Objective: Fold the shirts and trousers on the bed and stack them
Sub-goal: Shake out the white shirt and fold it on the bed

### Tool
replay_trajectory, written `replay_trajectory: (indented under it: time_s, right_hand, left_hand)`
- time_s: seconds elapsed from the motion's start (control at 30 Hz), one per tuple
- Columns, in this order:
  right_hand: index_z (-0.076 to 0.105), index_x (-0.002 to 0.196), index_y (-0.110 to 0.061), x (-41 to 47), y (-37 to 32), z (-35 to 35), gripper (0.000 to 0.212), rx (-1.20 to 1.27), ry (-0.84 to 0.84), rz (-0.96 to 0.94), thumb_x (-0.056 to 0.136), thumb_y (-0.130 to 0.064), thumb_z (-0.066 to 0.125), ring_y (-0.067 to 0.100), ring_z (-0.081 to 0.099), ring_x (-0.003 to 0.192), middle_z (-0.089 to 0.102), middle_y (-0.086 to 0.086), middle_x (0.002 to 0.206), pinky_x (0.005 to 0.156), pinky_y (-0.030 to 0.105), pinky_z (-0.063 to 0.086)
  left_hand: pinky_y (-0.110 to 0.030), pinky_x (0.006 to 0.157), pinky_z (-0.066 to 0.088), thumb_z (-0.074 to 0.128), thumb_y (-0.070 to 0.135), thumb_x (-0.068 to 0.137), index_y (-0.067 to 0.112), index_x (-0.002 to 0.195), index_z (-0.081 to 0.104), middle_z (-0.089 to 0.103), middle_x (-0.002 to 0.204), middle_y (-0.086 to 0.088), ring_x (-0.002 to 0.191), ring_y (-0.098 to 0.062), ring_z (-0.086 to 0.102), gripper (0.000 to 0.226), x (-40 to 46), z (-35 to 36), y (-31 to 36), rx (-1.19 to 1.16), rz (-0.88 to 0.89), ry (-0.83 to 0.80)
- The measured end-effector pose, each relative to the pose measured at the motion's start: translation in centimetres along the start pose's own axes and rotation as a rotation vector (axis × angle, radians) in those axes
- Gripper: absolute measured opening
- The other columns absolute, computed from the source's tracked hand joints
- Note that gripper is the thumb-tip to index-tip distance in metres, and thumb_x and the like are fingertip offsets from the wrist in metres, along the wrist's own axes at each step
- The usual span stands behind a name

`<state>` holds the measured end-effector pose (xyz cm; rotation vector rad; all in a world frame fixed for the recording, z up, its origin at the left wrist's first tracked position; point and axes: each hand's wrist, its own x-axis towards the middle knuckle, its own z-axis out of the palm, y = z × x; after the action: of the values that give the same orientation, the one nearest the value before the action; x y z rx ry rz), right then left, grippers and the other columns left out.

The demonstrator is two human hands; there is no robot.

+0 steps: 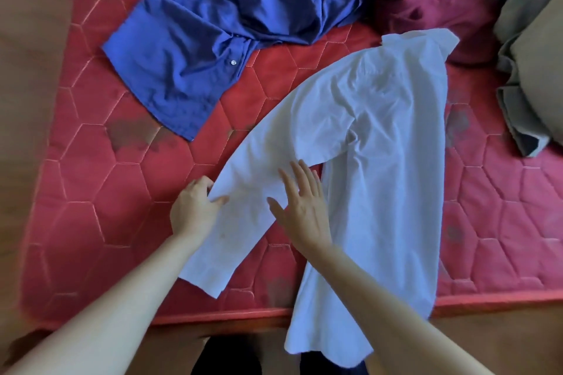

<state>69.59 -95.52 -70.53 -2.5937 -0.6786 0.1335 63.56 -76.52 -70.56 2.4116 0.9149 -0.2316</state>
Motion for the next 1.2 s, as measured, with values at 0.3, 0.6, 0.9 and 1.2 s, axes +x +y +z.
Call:
replay_trajectory:
  time_s: [0.3,0.6,0.9,1.2]
  right_hand:
    - [0.05,0.135,-0.028,-4.6,-11.3,1.4,0.053,0.626,-0.278,0.517,0.091,-0.057,0.053,0.003,0.057,0.11,0.057,-0.011,0.128,0.092,0.031,0.049]
    - [0.058,0.121,-0.023,-3.1,-13.8,3.0,0.044,0.539,-0.202,0.893,0.085,-0.048,0.06,0.008,0.064,0.094,0.069,-0.01,0.106,0.07,0.025,0.041]
    - [0.065,0.096,-0.021,-3.7,-14.2,5.3,0.023,0.279,-0.201,0.82,0.092,-0.039,0.051,0.016,0.063,0.085,0.068,-0.006,0.092,0.068,0.03,0.043]
    - [0.07,0.087,-0.025,-6.1,-12.6,2.9,0.02,0.662,-0.004,1.039,0.094,-0.032,0.053,0.0,0.06,0.07,0.068,-0.012,0.075,0.064,0.025,0.041]
  left_hand:
    - [-0.021,0.083,0.044,0.052,0.034,0.097,0.024,0.09,0.077,0.072,0.099,0.012,0.097,0.001,0.061,0.028,-0.7,-4.6,-1.4,-0.657,-0.111,-0.63]
    - [-0.019,0.069,0.047,0.061,0.004,0.089,0.027,0.106,0.058,0.068,0.101,0.002,0.086,-0.009,0.065,0.029,-0.3,-3.2,-2.4,-0.716,-0.094,-0.541]
    - [-0.02,0.061,0.055,0.05,0.013,0.1,0.007,0.103,0.07,0.074,0.096,-0.008,0.087,-0.018,0.071,0.021,-0.4,-1.7,-3.8,-0.803,-0.266,-0.541]
    - [-0.045,0.086,0.056,0.083,0.03,0.075,0.013,0.099,0.071,0.075,0.095,-0.005,0.092,-0.025,0.071,0.031,-1.8,-3.6,-4.4,-0.503,-0.073,-0.641]
